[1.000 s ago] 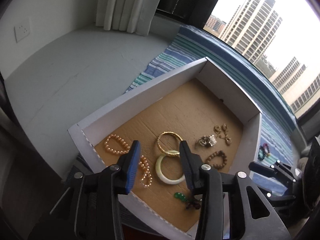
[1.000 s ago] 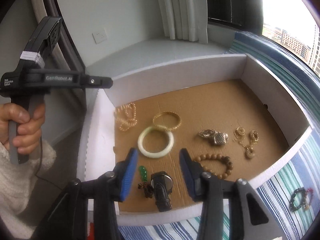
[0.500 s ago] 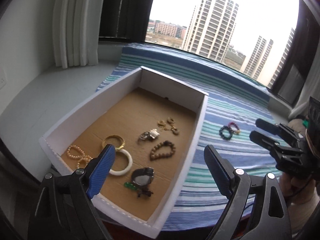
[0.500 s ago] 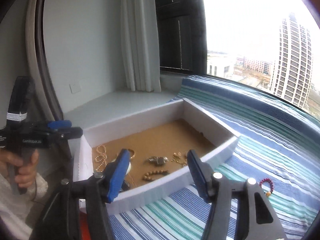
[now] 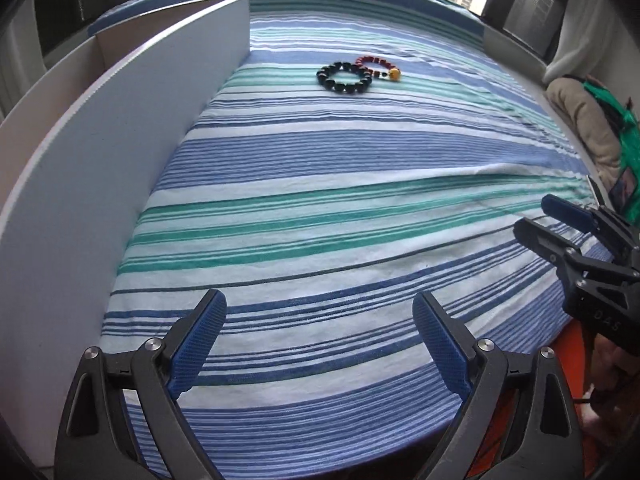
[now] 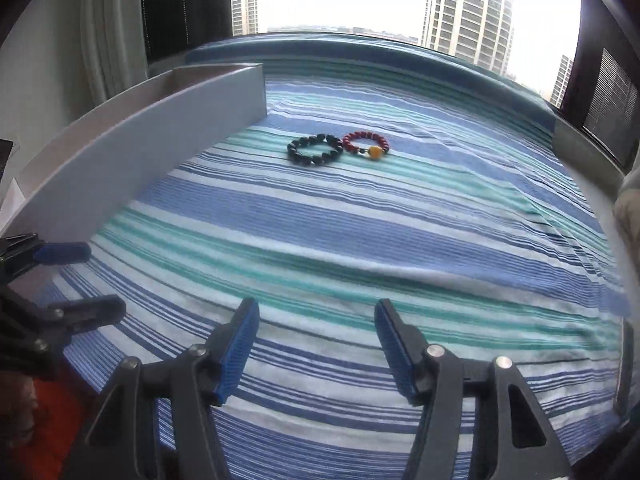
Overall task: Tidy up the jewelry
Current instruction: 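Withdraw both tools from the box back over the bedspread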
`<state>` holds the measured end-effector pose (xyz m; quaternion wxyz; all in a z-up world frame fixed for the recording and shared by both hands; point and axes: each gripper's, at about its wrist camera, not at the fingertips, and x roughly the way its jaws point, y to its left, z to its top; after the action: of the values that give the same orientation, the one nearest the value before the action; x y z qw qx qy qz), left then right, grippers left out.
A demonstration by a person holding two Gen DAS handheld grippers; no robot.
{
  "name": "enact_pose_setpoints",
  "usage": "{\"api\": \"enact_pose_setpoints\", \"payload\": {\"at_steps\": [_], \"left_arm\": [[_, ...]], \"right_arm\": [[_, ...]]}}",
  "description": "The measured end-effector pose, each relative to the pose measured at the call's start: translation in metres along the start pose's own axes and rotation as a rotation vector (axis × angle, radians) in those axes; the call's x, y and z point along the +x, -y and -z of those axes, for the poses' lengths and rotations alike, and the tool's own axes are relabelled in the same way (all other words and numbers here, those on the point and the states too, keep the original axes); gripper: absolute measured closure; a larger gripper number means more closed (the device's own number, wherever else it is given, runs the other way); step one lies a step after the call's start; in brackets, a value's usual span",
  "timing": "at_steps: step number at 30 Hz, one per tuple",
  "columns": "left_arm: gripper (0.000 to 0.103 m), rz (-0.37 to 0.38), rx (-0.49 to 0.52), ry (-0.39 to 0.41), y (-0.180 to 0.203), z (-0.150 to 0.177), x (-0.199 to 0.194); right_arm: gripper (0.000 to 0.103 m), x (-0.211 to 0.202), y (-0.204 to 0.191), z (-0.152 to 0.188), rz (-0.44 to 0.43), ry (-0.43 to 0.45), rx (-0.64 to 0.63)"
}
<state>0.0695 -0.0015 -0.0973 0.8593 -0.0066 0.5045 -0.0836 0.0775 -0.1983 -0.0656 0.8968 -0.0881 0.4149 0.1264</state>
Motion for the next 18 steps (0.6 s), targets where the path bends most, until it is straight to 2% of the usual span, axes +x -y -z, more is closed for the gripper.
{"api": "enact_pose_setpoints", "payload": {"at_steps": [3, 7, 10, 18], "left_arm": [[0.008, -0.032, 0.001, -0.022, 0.001, 0.003, 0.014], [0.008, -0.076, 0.023, -0.009, 0.004, 0.006, 0.014], [0.003, -0.096, 0.044, -0.006, 0.007, 0.008, 0.016], [0.0, -0.089, 0.052, 0.001, 0.007, 0.006, 0.02]], "right_arm": [[0.042, 0.003, 0.013, 0.012, 0.031, 0.0, 0.041], [0.042, 0.011, 0.021, 0.019, 0.045, -0.003, 0.067], [0.042, 0.019, 0.022, 0.021, 0.038, -0.01, 0.074], [0.042, 0.03, 0.029, 0.034, 0.011, -0.057, 0.12]]}}
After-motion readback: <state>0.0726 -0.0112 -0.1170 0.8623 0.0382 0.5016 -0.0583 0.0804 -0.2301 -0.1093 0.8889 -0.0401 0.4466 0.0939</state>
